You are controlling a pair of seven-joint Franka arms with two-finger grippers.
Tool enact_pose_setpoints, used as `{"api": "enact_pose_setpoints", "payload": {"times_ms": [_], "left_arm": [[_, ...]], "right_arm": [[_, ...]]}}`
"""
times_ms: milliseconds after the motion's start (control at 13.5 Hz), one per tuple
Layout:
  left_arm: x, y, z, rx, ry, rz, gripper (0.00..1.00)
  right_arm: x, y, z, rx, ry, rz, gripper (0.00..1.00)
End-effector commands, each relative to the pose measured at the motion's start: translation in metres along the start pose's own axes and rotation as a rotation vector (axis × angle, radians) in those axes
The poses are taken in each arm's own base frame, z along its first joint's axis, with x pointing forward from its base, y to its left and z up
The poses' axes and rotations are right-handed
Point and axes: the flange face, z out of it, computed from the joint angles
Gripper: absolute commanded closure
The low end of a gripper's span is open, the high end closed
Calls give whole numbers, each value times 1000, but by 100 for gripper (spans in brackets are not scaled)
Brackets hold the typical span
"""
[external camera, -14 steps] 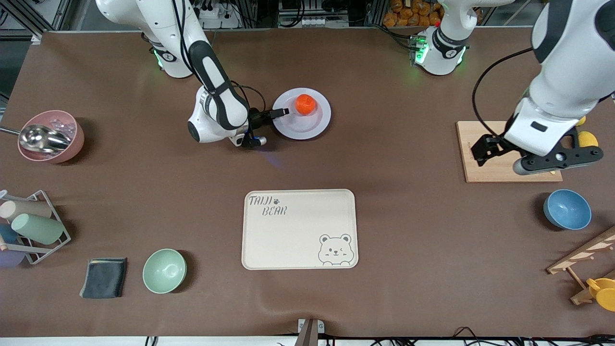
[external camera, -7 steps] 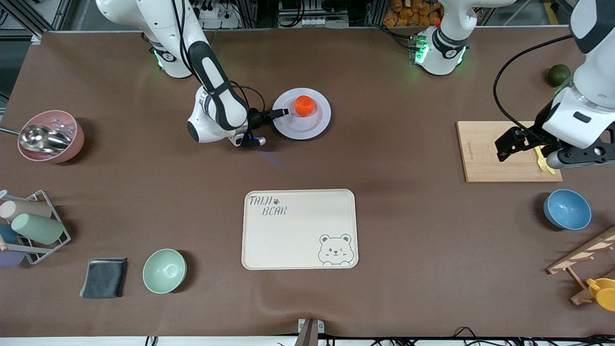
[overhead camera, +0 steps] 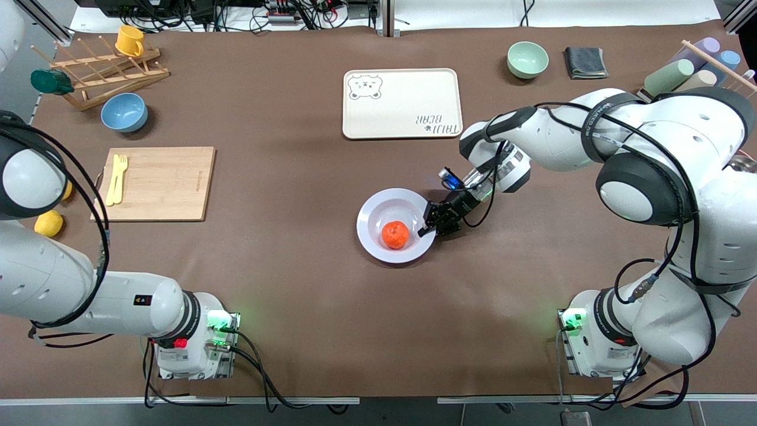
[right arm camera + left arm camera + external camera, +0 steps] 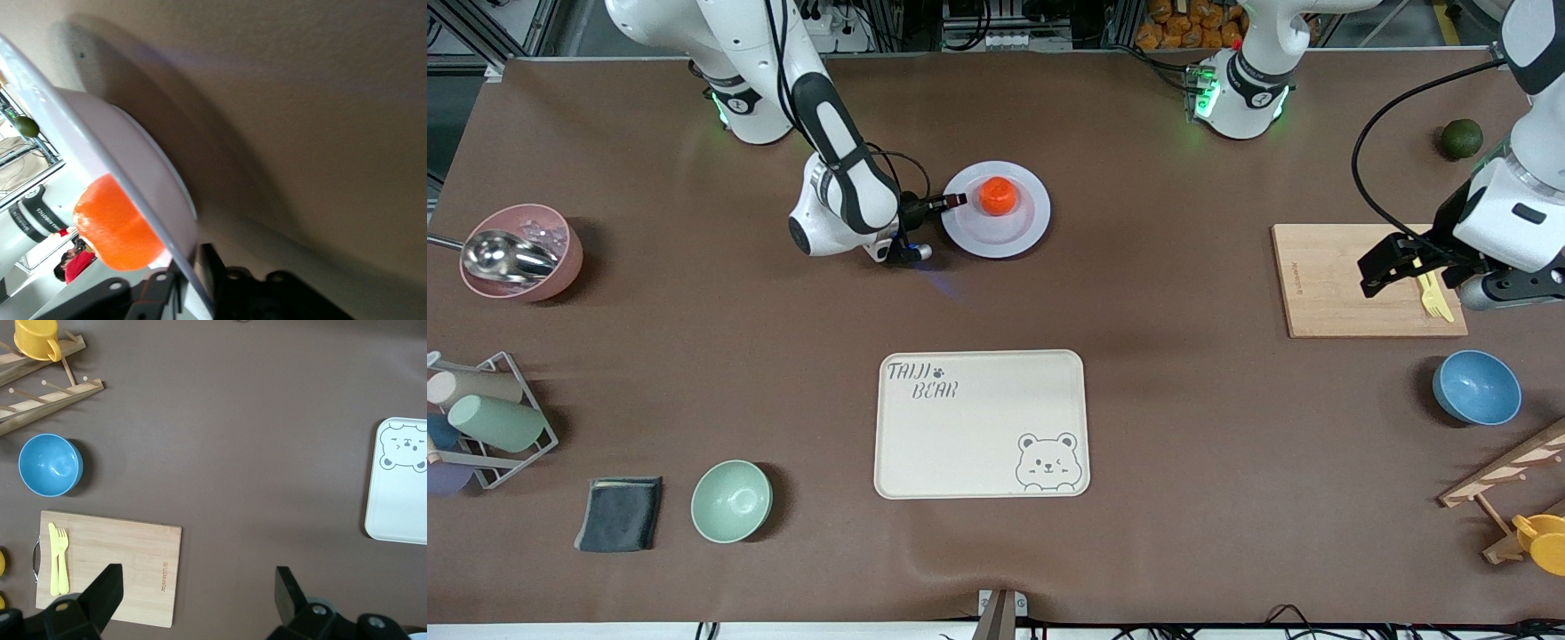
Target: Place orange and plate with both arms
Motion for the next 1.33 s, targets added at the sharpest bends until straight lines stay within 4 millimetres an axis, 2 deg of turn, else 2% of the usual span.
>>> {"api": "enact_pose_setpoints", "payload": {"times_ms": [0,222,370,518,666,740,814,1035,1257], "left_arm": [[-3,-5,-6,-18,-10,-2,0],[0,-18,-3,-17,-16,-16,0],[-1,-18,-1,-16,-20,-14,0],[-3,-15,-8,-26,-10,-25,0],[-2,-19,-9,-78,-18,-37,0],[-1,-27,-8,-89,-22,-52,0],[-1,-25,-8,-94,-23,-49,0],[-2,-21,-7,-94,-24,-42,0],[-4,-21,-5,-91,-38,-42,0]], "right_arm": [[2,-1,-19,94,-1,4,100],[9,13,-54,208,-10,-18,100],[11,13,-67,240,-3,-31,100],[15,0,-82,259,23,-47,100],[29,-12,-109,286,72,-68,100],[36,-14,-120,284,85,-76,100],[43,-20,-132,275,92,-78,100],[64,-46,-168,234,105,-63,100],[79,-72,-193,191,123,-41,100]]}}
